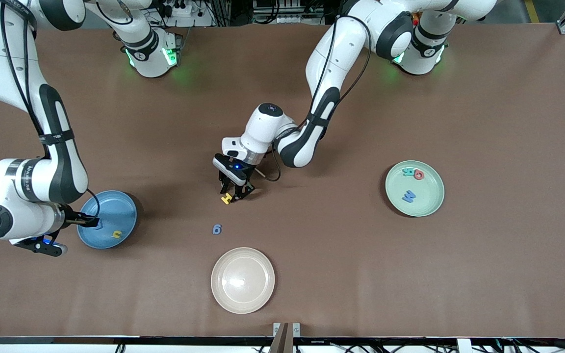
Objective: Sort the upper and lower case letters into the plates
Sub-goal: 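Lower the left gripper around the yellow H and close it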
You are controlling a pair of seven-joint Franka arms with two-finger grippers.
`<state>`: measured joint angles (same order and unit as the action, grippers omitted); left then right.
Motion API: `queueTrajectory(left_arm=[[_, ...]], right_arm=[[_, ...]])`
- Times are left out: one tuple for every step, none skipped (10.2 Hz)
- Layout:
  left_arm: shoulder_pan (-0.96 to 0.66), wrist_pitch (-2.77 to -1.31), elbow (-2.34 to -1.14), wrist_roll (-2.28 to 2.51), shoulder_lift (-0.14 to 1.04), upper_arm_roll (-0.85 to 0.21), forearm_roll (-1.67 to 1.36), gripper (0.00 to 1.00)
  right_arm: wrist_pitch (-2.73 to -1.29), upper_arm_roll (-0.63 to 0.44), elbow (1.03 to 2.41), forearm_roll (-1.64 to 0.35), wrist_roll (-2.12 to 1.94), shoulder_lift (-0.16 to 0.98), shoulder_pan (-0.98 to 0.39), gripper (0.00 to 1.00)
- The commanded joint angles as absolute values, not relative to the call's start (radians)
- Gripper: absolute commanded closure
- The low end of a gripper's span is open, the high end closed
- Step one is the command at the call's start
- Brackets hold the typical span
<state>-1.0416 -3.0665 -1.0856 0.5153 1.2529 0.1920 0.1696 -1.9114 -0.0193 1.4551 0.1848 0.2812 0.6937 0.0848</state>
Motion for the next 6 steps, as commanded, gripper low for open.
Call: queueTrajectory(left_arm=[[-1.049, -3.073, -1.04, 0.537, 1.293, 0.216, 0.178, 0.58], [-1.049, -3.073, -1.04, 0.537, 1.293, 0.216, 0.176, 0.58], [-1.049, -3.073, -1.04, 0.537, 1.292, 0.216, 0.176, 0.61], [-1.049, -3.073, -1.04, 0.537, 1.292, 0.216, 0.176, 0.65], [-1.049, -3.073, -1.04, 0.537, 1.292, 0.216, 0.176, 0.68], [-1.049, -3.073, -1.04, 0.537, 1.29, 0.216, 0.176, 0.69]], right_arm=[[-1.901, -0.011, 1.451, 0.204, 0.291, 0.686, 0.087, 0.0], [-1.901, -0.011, 1.45, 0.203, 0.293, 0.687, 0.087, 0.0], [-1.901, -0.009, 1.448, 0.198, 0.295, 0.687, 0.084, 0.0], [-1.907, -0.009, 1.448, 0.193, 0.298, 0.687, 0.074, 0.0], [-1.911, -0.008, 1.448, 0.192, 0.299, 0.689, 0.06, 0.0], [-1.913, -0.008, 1.445, 0.19, 0.305, 0.69, 0.051, 0.0]])
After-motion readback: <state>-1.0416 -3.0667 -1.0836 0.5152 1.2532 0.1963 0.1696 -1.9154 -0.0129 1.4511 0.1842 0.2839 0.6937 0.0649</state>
